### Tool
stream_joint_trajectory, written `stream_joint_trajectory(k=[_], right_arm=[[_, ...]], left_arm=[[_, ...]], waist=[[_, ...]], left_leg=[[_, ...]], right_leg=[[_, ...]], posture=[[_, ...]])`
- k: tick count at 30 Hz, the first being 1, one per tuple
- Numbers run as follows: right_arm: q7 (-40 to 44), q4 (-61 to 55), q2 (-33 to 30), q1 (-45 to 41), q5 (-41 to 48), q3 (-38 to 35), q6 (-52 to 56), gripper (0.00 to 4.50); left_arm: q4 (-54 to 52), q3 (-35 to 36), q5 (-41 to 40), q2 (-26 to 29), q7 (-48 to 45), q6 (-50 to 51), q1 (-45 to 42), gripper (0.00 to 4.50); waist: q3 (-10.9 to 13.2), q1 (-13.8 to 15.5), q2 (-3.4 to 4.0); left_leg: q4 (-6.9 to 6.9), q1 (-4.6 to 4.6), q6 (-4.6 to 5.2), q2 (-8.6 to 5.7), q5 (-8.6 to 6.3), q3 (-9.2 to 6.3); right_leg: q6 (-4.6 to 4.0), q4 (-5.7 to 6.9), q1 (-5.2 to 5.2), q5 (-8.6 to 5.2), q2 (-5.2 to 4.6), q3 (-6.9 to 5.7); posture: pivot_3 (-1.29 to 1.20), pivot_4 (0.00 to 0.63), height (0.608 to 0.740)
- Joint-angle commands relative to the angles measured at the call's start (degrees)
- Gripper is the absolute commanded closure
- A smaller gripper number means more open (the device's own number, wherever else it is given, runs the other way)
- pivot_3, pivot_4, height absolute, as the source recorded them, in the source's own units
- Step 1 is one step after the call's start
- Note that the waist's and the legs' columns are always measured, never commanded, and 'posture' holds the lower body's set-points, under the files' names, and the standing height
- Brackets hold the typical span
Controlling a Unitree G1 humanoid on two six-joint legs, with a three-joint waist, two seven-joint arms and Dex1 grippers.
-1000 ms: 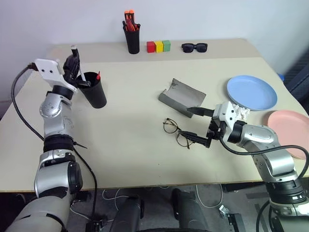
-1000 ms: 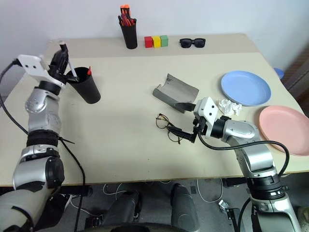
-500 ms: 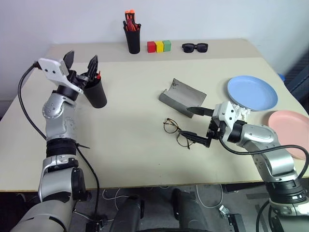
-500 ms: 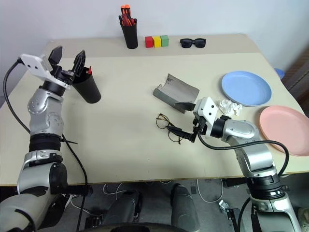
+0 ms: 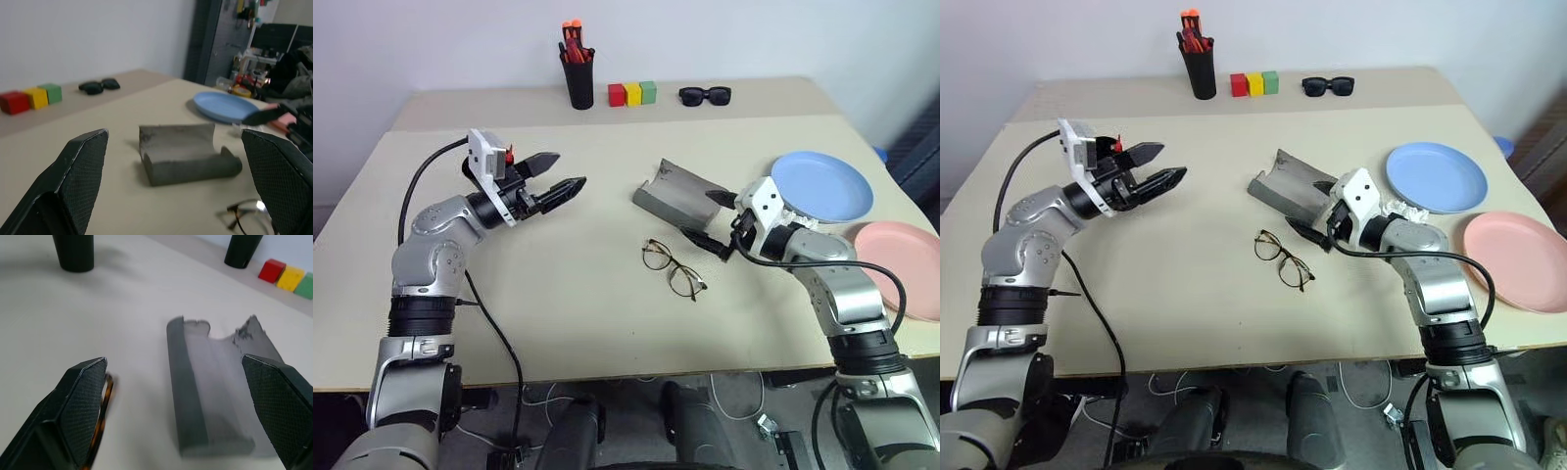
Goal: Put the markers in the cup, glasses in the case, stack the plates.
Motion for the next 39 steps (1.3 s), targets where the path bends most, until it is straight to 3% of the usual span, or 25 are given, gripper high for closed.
stream_joint_trajectory(k=[1,5,12,16,21,30,39], right_arm=[[1.6,-1.84,-0.67,0.16,0.61,-1.03,-1.69,0.0],[4.23,-3.15,-2.14,1.67,0.48,-0.38,-2.02,0.0],[-0.54,-4.8,-0.38,1.94,-0.36,-1.15,-0.17,0.0],[-4.51,-3.82,0.86,0.2,-1.62,-0.77,1.79,0.0],[-7.51,-0.81,4.95,-5.27,-2.29,1.18,5.58,0.0],[-7.31,6.17,6.14,-9.15,-5.79,3.53,5.78,0.0],[-5.15,14.59,9.69,-15.98,-3.88,4.21,17.53,0.0]], left_arm=[[2.35,-3.65,4.36,-1.82,-1.5,-3.87,-2.5,0.06],[15.4,-9.1,12.46,-6.69,-2.27,-11.46,-9.99,0.06],[28.38,-11.01,16.32,-12.95,-6.3,-19.64,-17.82,0.06],[30.39,-9.0,14.89,-13.89,-8.15,-18.13,-19.97,0.06],[24.93,-5.87,12.51,-12.13,-8.71,-15.39,-16.82,0.06],[2.13,-3.52,7.17,-7.99,-5.35,-3.99,-1.38,0.06],[-5.42,-2.42,5.17,-7.93,-1.01,-1.66,3.32,0.06]], waist=[[0.0,0.33,0.0],[-0.01,1.08,-0.01],[-0.01,-0.04,0.0],[-0.01,-0.38,0.0],[-0.01,-0.56,0.01],[-0.02,-0.17,0.03],[-0.02,-0.27,0.04]], left_leg=[[0.0,-0.01,0.0,-0.01,0.0,0.0],[0.06,0.01,-0.01,-0.05,0.01,0.0],[0.03,-0.01,0.01,-0.04,0.0,0.01],[0.03,0.0,0.04,-0.03,-0.01,0.01],[0.03,-0.02,0.03,-0.01,-0.01,0.01],[0.01,-0.06,0.05,-0.02,-0.03,-0.04],[-0.01,-0.04,0.01,-0.01,0.0,-0.04]], right_leg=[[0.0,-0.03,0.02,0.0,0.0,0.0],[0.01,-0.11,0.13,0.01,0.0,0.0],[0.01,-0.13,0.08,0.01,0.0,-0.01],[0.01,-0.12,0.07,0.01,0.0,0.0],[0.0,-0.03,-0.04,0.01,0.0,0.0],[0.0,-0.03,-0.05,0.02,0.0,0.0],[-0.03,-0.03,-0.05,0.03,0.0,0.0]], posture=[[0.0,0.15,0.74],[0.0,0.15,0.74],[0.0,0.15,0.74],[0.0,0.15,0.74],[0.0,0.15,0.74],[0.0,0.15,0.74],[0.0,0.15,0.74]])
